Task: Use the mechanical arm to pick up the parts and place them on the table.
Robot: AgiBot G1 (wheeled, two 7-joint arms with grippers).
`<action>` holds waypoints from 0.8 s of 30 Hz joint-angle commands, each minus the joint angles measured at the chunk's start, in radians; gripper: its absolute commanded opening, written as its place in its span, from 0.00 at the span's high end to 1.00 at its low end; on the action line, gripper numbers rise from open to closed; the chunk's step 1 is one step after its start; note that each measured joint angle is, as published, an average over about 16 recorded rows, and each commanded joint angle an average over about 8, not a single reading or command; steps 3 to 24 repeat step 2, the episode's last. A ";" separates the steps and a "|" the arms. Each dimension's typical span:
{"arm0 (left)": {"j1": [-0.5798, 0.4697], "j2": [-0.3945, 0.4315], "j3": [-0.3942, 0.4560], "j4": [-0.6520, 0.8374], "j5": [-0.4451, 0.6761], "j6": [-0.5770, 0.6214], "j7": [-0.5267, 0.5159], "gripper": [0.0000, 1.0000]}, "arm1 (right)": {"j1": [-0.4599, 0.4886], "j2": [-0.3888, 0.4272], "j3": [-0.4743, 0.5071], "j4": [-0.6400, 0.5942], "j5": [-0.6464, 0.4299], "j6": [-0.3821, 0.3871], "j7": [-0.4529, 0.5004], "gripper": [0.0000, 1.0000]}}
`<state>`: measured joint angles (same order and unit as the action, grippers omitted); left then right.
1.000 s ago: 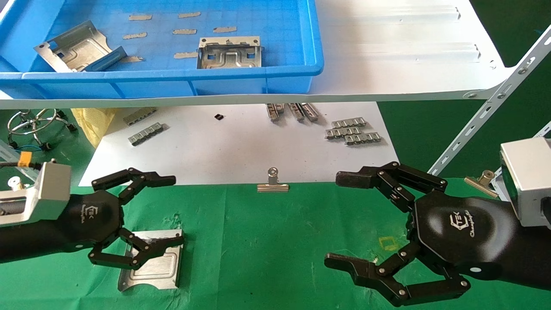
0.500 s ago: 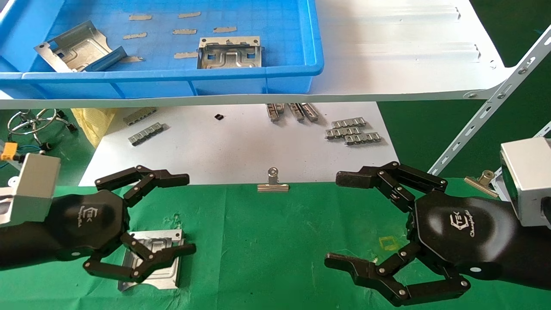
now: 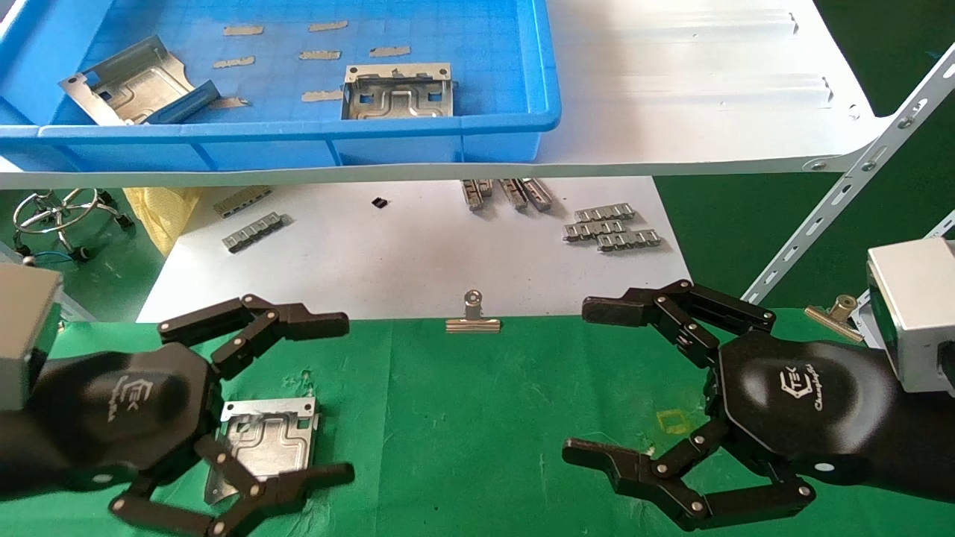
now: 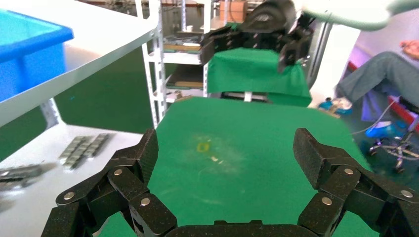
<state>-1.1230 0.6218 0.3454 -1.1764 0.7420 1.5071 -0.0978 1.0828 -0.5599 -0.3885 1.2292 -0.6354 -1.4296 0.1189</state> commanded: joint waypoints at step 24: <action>0.030 -0.007 -0.041 -0.067 -0.007 -0.007 -0.056 0.00 | 0.000 0.000 0.000 0.000 0.000 0.000 0.000 0.00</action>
